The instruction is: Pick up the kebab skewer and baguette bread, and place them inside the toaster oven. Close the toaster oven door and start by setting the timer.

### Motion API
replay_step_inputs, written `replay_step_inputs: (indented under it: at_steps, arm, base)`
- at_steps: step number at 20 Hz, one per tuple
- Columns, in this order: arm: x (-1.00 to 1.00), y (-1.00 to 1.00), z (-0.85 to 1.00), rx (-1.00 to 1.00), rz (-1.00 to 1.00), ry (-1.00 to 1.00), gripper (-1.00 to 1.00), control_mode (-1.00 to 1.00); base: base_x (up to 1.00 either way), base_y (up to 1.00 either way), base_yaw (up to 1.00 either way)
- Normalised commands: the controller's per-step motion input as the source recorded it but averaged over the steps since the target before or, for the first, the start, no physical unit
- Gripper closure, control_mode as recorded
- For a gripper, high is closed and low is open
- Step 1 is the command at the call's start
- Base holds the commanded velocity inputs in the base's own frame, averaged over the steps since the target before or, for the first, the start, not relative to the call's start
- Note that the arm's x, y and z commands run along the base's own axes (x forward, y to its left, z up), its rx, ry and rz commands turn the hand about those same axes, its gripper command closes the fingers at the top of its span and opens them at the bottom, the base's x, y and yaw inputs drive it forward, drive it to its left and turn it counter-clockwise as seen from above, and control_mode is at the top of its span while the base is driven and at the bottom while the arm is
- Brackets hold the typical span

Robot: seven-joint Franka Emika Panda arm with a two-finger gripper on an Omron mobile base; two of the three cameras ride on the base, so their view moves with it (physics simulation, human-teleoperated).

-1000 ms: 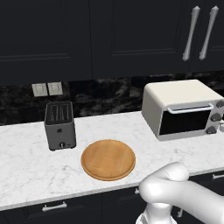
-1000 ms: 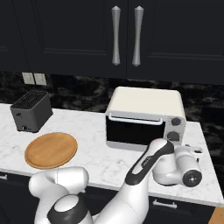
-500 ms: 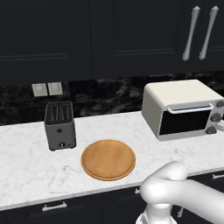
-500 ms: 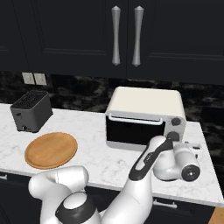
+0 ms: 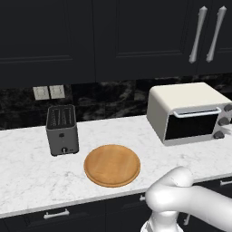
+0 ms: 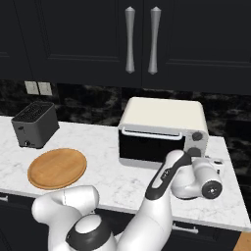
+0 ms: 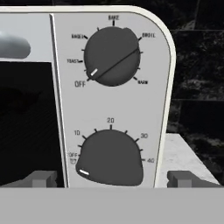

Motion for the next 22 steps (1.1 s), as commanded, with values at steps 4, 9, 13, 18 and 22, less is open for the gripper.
replay_step_inputs:
  at_steps: [4,9,13,18,22]
  arm:
    - [0.23,0.03,0.00,0.00,0.00,0.00,-1.00,-1.00]
    - [0.13,0.00,0.00,0.00,0.00,0.00,-1.00,-1.00]
    - [0.03,0.00,0.00,-0.03,0.00,0.00,-1.00,-1.00]
    - [0.03,0.00,-0.02,-0.02,0.00,0.00,-1.00,-1.00]
    - [0.00,0.01,-0.10,-0.01,0.00,0.00,-1.00,-1.00]
  base:
    - [0.00,0.00,0.00]
    - [0.00,0.00,0.00]
    - [0.00,0.00,0.00]
    - [0.00,0.00,0.00]
    - [0.00,0.00,0.00]
